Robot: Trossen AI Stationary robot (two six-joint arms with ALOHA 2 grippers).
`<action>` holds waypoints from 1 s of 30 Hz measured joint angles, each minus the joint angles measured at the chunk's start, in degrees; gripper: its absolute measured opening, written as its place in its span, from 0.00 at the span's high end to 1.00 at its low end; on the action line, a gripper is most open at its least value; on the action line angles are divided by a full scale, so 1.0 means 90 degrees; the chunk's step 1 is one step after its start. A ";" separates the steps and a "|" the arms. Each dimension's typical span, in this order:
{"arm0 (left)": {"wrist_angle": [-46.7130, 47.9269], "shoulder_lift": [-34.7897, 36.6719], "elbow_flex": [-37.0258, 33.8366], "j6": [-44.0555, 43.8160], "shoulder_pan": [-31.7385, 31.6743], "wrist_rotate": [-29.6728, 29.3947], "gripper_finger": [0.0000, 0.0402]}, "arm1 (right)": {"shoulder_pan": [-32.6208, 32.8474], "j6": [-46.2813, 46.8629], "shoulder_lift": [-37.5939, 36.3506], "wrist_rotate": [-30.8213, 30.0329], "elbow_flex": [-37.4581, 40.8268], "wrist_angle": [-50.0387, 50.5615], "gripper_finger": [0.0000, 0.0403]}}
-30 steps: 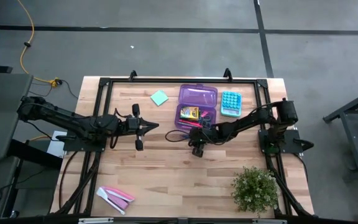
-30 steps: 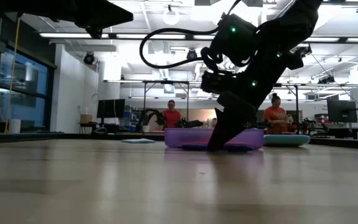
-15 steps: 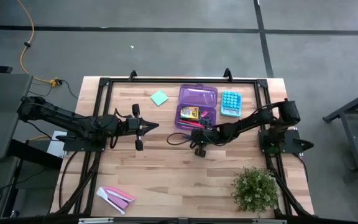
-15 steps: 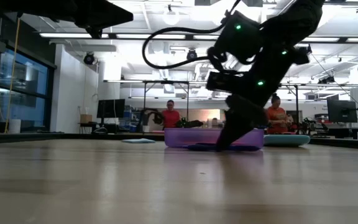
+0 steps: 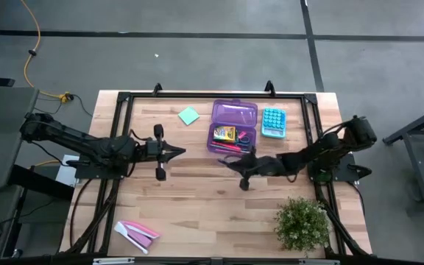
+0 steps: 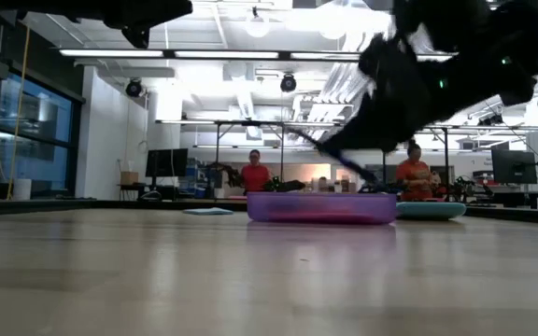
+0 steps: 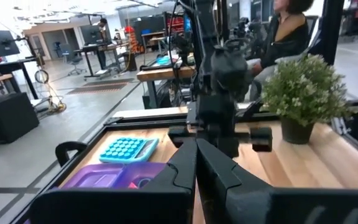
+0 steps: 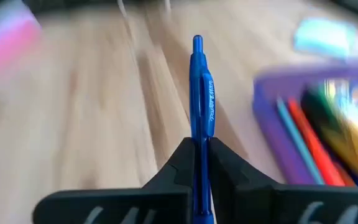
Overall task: Pack school essentials
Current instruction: Put the blue pen into the violet supply box
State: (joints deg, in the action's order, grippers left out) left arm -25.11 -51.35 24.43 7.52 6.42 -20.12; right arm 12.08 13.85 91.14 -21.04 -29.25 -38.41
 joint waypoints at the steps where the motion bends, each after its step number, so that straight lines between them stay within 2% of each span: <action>1: 0.0001 0.0018 0.0000 -0.0050 0.0019 -0.0001 1.00 | 0.0009 -0.0184 0.0016 0.0018 0.0086 -0.0627 1.00; 4: -0.0021 0.0039 0.0000 -0.0184 0.0051 -0.0001 1.00 | -0.0048 -0.0841 0.0009 0.0148 0.0088 -0.1918 1.00; 9: -0.0164 0.0039 0.0000 -0.0127 0.0051 -0.0002 1.00 | -0.0321 -0.1851 0.0009 0.0737 -0.0409 -0.2933 1.00; 16: -0.0297 0.0039 0.0000 -0.0166 0.0051 0.0000 1.00 | -0.0640 -0.2396 0.0009 0.1183 -0.0984 -0.2949 1.00; 30: -0.0516 0.0037 0.0000 -0.0147 0.0126 -0.0002 1.00 | -0.0649 -0.2382 0.0009 0.1213 -0.0992 -0.2951 1.00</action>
State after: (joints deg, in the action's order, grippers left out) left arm -29.76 -51.03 24.43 6.20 7.55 -20.14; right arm 6.24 -7.58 91.22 -10.13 -38.17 -64.97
